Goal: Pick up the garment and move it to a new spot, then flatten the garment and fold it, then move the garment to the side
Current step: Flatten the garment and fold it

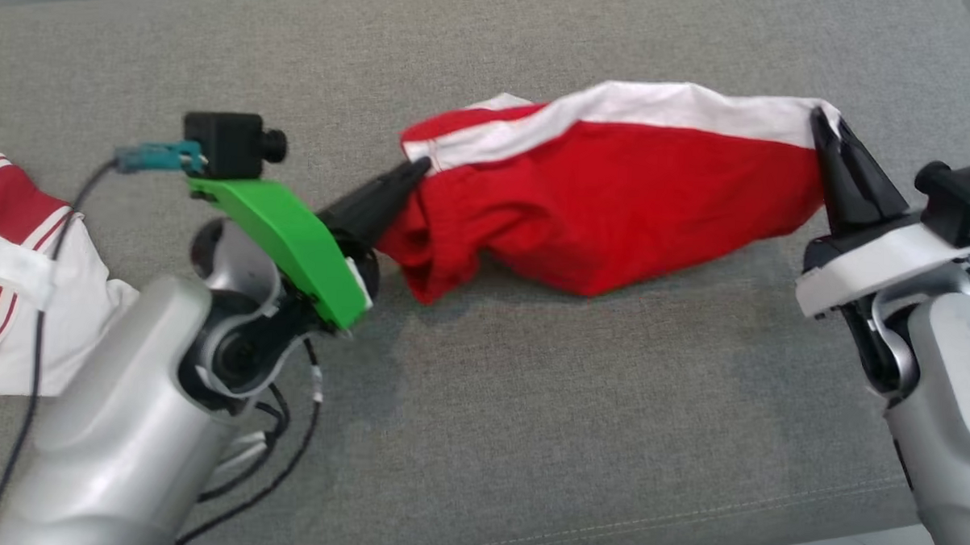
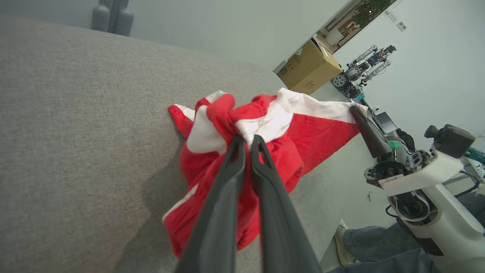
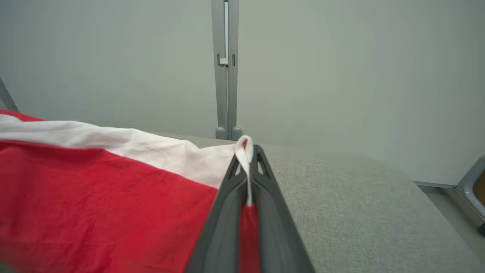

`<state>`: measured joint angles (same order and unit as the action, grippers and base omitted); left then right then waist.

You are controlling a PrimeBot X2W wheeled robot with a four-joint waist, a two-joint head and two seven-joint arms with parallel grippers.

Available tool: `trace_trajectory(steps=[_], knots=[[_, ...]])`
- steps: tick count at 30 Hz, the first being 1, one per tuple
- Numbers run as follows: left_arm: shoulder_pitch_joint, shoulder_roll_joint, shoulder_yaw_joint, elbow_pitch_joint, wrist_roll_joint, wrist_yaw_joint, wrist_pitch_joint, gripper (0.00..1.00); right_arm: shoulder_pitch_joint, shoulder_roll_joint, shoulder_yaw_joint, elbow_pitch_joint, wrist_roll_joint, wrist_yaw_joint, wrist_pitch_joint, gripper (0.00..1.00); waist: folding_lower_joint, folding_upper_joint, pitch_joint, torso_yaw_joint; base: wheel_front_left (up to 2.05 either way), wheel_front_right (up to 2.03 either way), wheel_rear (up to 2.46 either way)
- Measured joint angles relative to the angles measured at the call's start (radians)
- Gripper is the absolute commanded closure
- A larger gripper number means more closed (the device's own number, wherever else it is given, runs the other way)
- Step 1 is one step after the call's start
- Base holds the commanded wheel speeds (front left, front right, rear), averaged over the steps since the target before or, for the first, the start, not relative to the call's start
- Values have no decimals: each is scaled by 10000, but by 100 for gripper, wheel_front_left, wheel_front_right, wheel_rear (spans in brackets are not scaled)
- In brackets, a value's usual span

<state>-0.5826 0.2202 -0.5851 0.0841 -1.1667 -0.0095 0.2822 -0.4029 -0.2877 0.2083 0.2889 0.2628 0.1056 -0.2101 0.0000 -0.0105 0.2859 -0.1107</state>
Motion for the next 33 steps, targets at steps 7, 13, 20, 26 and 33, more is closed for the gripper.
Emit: trace_trajectory(steps=[7,13,20,26,33], knots=[[-259,734,245,153,6,-184,196,100,-94,476,955,-1011,2,88,-4,100,0,0,-139,116,0,0,0],[1004,767,-84,742,-217,-347,305,100,1282,748,1381,-811,188,88,353,100,0,0,95,144,0,0,0],[1172,786,38,1074,-186,-431,-134,0,1801,700,1279,-709,255,81,399,100,0,0,185,189,0,0,0],[1340,759,339,1001,-96,-431,-625,0,1913,533,1087,-788,251,-29,437,100,0,0,170,205,0,0,0],[1739,174,280,650,-441,-418,-721,0,2210,337,909,-888,238,-249,451,100,0,0,114,285,0,0,0]])
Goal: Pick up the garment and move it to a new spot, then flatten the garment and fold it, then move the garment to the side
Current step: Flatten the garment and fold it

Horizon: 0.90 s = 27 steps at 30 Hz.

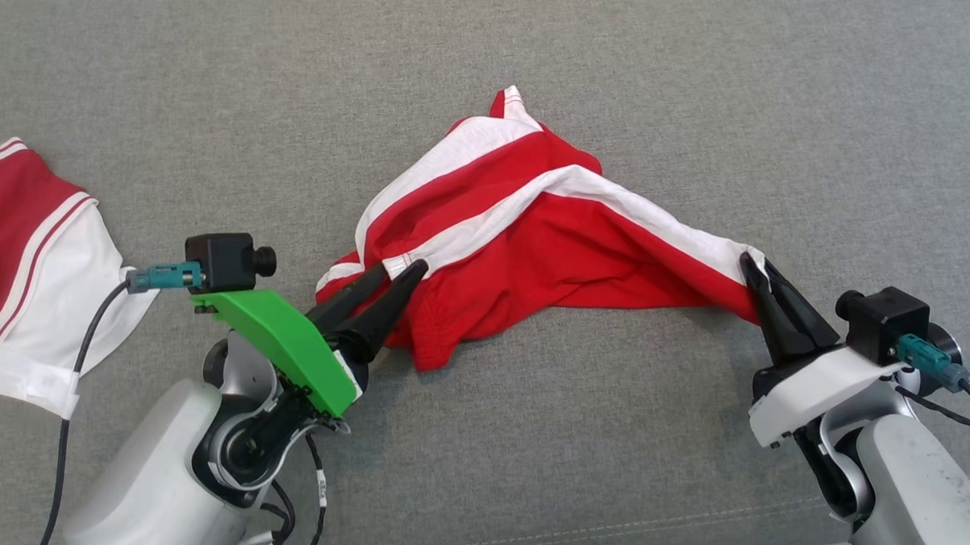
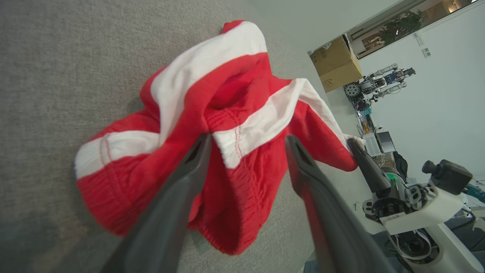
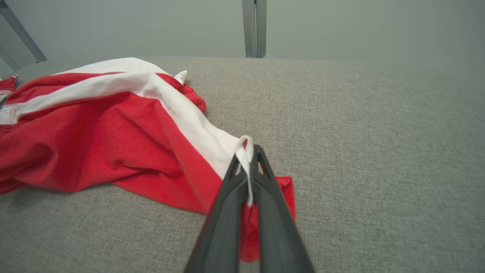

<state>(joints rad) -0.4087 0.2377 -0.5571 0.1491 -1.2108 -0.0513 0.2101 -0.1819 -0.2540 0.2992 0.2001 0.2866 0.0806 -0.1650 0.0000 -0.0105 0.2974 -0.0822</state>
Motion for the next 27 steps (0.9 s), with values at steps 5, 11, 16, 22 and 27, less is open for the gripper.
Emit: trace_trajectory(steps=[5,11,16,22,27], knots=[[234,-19,-128,-48,-88,121,-13,0,153,-17,-40,-69,0,-94,79,100,0,0,-28,22,0,0,0],[324,-25,-182,-303,-77,205,-105,0,360,-77,-125,-165,0,-205,92,100,0,0,-38,-14,0,0,0],[444,-82,-222,-272,-79,255,-186,0,509,-257,-226,-196,0,-224,167,100,0,0,-26,-55,0,0,0],[445,-334,-209,-213,-77,416,-303,0,509,-259,-201,-320,0,-224,209,100,0,0,-16,-135,0,0,0],[383,-330,33,-6,8,564,-514,0,518,-253,-79,-353,-33,-222,267,100,0,0,-28,-228,0,0,0]])
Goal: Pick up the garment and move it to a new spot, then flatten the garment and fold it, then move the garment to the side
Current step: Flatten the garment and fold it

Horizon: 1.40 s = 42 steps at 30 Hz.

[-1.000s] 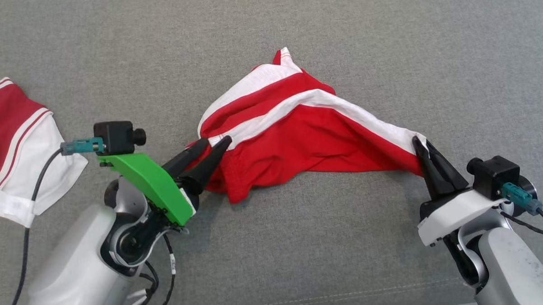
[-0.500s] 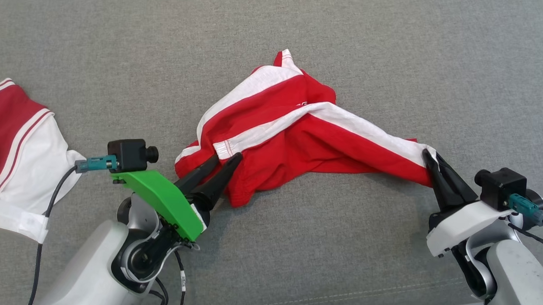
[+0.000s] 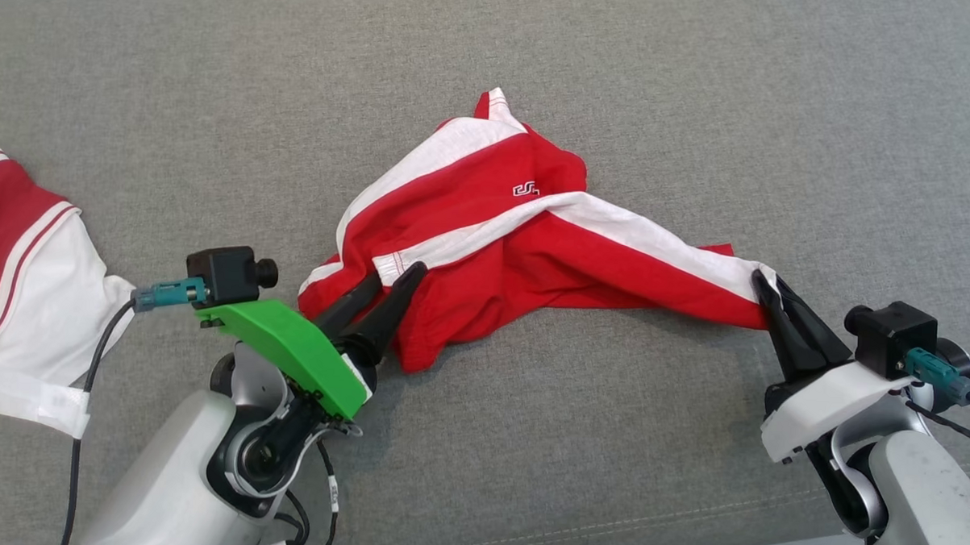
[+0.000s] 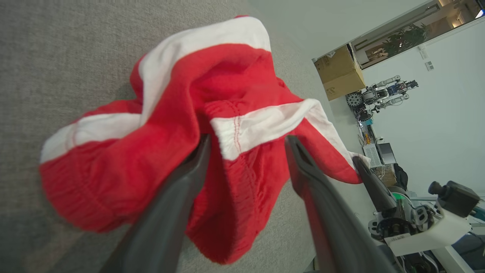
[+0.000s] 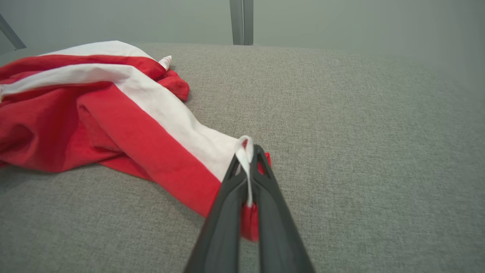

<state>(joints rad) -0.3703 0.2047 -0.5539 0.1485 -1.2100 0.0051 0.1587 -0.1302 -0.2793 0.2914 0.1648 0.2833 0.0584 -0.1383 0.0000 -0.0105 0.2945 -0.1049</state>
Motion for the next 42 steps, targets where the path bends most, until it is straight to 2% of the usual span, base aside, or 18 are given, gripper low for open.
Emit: trace_trajectory(steps=[5,6,7,8,10,12,13,14,24,28,32,34,38,39,42], knots=[[-157,-31,-4,-17,19,54,-13,0,12,-4,0,-23,0,-2,0,100,0,0,-13,-70,0,0,0],[-174,-40,-17,-17,19,54,-13,3,15,-4,-2,-23,0,-12,2,100,0,0,-19,-82,0,0,0],[-183,-56,-27,-23,19,54,-13,20,20,-4,-2,-25,0,-75,2,100,0,0,-27,-92,0,0,0],[-184,-73,-44,-31,19,54,-12,53,28,-10,-10,-27,0,-75,33,100,0,0,-38,-102,0,0,0],[-184,-100,-109,-35,19,54,-10,68,68,-12,-12,-31,0,-75,44,100,0,0,-59,-118,0,0,0],[-184,-142,-171,-36,19,54,-6,71,146,-15,-19,-40,0,-77,44,100,0,0,-83,-127,0,0,0],[-184,-155,-211,-42,19,54,2,87,179,-17,-21,-42,0,-77,48,100,0,0,-93,-129,0,0,0],[-184,-176,-242,-42,19,52,4,98,184,-21,-21,-44,0,-77,73,100,0,0,-101,-130,0,0,0],[-213,-113,-320,-433,79,-29,188,100,150,-42,-33,-320,46,-61,73,100,0,0,-151,-93,0,0,0],[-546,545,-236,-1064,81,-351,685,100,-337,-297,-199,-650,100,142,77,100,0,0,-249,-70,0,0,0],[-1428,1670,257,-1710,165,-489,1264,100,-1219,-1104,-589,-1183,188,307,360,100,0,0,-510,-30,0,0,0],[-1794,2117,562,-2102,159,-487,1572,100,-1501,-1294,-688,-1544,466,464,543,100,0,0,-676,-10,0,0,0],[-2033,2821,972,-2953,-286,-479,2243,100,-1693,-1271,-1032,-2554,1680,560,794,100,0,0,-1036,-10,0,0,0],[-2034,2968,1200,-3469,-600,-474,2462,100,-1693,-1289,-1371,-3141,2297,562,884,100,0,0,-1216,-37,0,0,0],[-2035,3078,1582,-4592,-1290,-376,2792,100,-1679,-1463,-1864,-4052,3235,562,1212,100,0,0,-1460,-119,0,0,0]])
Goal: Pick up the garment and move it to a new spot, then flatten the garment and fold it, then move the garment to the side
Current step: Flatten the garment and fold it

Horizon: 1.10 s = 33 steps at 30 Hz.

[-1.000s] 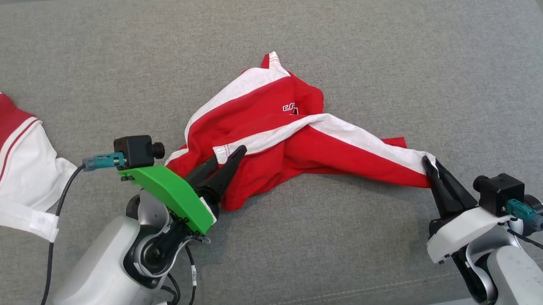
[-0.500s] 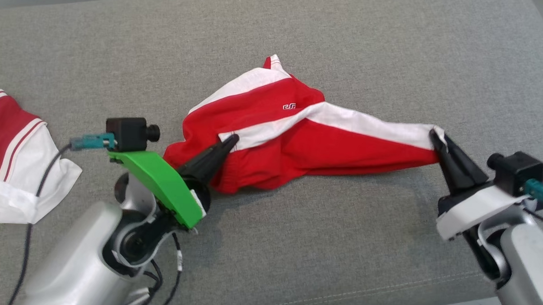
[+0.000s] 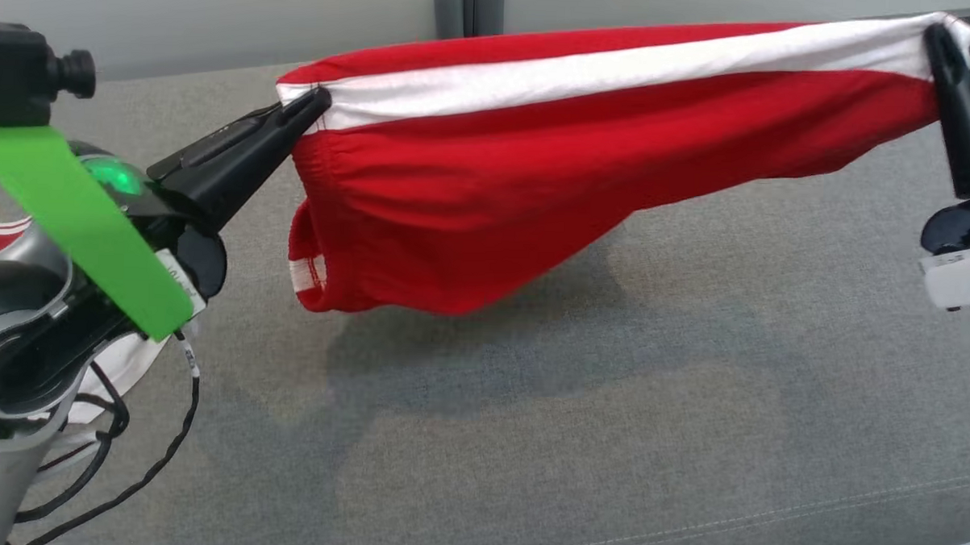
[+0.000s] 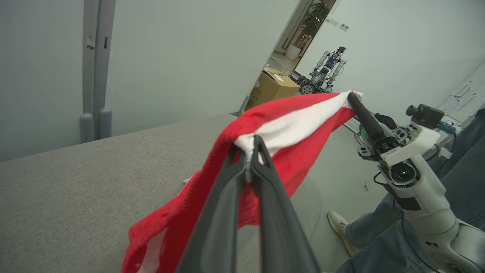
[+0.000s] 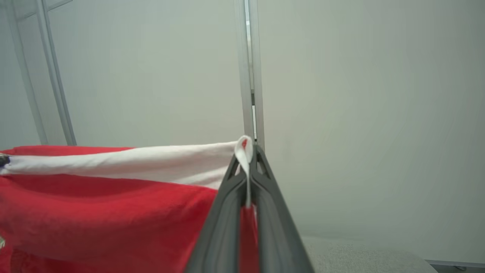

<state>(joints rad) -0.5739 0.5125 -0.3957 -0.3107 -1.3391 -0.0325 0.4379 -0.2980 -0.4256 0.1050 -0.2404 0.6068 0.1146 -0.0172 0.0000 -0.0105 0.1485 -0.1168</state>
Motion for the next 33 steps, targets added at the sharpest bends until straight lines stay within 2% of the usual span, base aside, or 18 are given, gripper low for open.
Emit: trace_trajectory(steps=[4,9,11,13,16,20,22,25,27,29,31,33], knots=[[-3,339,284,-1174,-477,176,403,100,69,-376,-431,-1081,825,2,382,100,0,0,-132,-168,0,0,0],[-135,554,1016,-2587,-1555,926,884,100,108,-1104,-1480,-2729,1856,12,1009,100,0,0,-235,-472,0,0,0],[-280,640,1120,-2867,-1877,1354,1162,100,120,-1448,-1728,-3062,2125,12,1480,100,0,0,-224,-569,0,0,0],[-305,771,1110,-2907,-2065,1563,1444,100,203,-1622,-1802,-3193,2545,12,1962,100,0,0,-133,-624,0,0,0],[-296,815,911,-2454,-2226,1641,1837,100,300,-1406,-1350,-3022,3446,10,2569,100,0,0,103,-673,0,0,0],[-273,1166,316,-848,-1820,1643,2240,100,185,-656,-121,-1889,4178,-35,3185,100,0,0,555,-656,0,0,0],[-421,1187,121,-21,-1267,1645,2274,100,-441,-153,270,-1352,4182,-311,3269,100,0,0,802,-633,0,0,0],[-1456,938,140,1106,-226,1643,1822,100,-2583,855,144,-656,3998,-1045,2938,100,0,0,1183,-596,0,0,0],[-2542,558,305,1544,685,1630,1198,100,-4337,1273,-146,25,3298,-1647,2598,100,0,0,1442,-578,0,0,0],[-3646,-92,351,1666,1350,1555,531,100,-5731,1417,-422,483,2410,-2146,2178,100,0,0,1706,-568,0,0,0],[-4416,-550,228,1672,2151,1542,-38,100,-6637,1392,-483,671,1820,-2355,1791,100,0,0,1967,-560,0,0,0],[-4870,-677,140,1429,2926,1174,-757,100,-7174,1394,-318,715,1350,-2251,1411,100,0,0,2234,-551,0,0,0]])
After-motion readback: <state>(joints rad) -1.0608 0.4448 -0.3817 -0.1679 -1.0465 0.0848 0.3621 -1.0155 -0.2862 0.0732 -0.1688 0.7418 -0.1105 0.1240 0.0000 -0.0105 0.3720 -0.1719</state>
